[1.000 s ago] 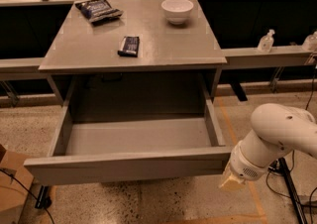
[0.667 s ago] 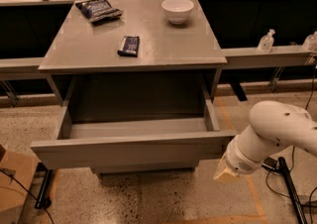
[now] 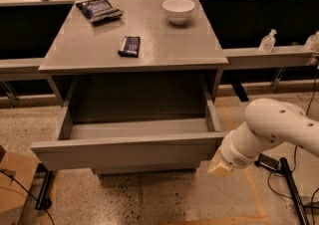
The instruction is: Close top drawer
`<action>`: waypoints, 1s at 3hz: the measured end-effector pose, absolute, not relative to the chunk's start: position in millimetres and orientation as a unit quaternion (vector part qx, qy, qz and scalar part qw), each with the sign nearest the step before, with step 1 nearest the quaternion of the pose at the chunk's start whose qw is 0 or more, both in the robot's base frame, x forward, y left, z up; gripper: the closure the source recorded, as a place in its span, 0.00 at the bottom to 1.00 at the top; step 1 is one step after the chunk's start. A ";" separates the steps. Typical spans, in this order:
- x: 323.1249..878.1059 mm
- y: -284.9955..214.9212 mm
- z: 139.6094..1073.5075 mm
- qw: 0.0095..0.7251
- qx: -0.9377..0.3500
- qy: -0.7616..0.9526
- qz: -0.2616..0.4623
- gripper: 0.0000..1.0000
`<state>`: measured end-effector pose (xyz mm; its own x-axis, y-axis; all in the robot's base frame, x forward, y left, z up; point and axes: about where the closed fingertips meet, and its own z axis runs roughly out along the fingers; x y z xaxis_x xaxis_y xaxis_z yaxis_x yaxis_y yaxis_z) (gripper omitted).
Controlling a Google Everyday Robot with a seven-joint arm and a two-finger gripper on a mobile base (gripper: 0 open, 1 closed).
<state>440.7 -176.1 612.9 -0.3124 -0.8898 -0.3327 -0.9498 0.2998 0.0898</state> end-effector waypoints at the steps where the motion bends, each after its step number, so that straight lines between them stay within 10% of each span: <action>1: 480.3 -151.3 624.4 0.154 -0.608 0.770 0.116 1.00; 3: 521.8 -142.3 625.4 0.175 -0.627 0.753 0.100 1.00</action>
Offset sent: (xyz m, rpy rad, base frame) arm 0.2445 0.1747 0.1270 0.2010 -0.5570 0.4234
